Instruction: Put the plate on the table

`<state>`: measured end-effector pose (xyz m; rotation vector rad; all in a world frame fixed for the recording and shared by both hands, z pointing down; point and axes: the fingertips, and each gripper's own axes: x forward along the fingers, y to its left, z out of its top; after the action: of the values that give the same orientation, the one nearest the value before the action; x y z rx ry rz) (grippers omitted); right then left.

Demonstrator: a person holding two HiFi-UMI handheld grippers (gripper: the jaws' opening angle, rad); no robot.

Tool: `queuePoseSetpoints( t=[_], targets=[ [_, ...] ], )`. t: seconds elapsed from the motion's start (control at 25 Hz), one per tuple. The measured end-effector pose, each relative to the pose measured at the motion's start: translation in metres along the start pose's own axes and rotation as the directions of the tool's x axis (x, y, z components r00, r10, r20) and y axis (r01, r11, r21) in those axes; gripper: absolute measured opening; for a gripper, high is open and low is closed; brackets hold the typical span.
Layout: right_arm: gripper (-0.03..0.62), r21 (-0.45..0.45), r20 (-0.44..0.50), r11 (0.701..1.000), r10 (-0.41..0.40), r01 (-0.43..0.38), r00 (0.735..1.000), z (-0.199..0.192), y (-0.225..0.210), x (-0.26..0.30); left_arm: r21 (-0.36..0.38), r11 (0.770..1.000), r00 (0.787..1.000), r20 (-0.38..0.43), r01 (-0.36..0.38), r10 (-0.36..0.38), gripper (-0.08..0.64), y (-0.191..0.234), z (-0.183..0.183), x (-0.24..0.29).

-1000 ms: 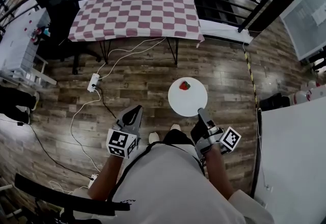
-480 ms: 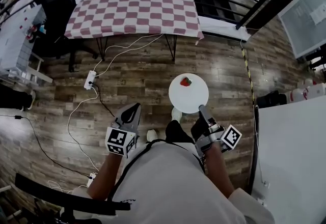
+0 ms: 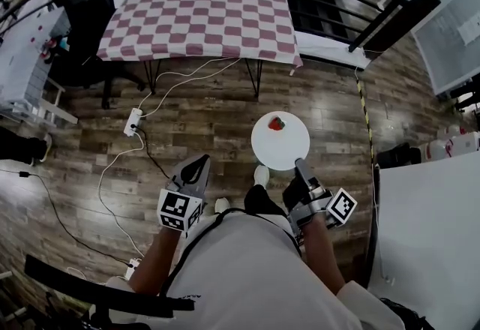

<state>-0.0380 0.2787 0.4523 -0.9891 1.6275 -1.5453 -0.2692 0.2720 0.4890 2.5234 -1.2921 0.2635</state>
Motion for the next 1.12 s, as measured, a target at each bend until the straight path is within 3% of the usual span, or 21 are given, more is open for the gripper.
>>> queuePoseSetpoints(
  t=[0.52,1.12],
  targets=[
    [0.018,0.011,0.004,1.0,0.013,-0.013,1.0,0.048,-0.005,0.029,0.007,1.0,1.0,-0.014,-0.001,0.001,0.005,0.003,0.018,0.053],
    [0.018,0.014,-0.036,1.0,0.028,-0.027,0.999,0.175,-0.012,0.08,0.016,1.0,1.0,-0.007,-0.023,0.023,0.005,-0.018,0.071,0.184]
  ],
)
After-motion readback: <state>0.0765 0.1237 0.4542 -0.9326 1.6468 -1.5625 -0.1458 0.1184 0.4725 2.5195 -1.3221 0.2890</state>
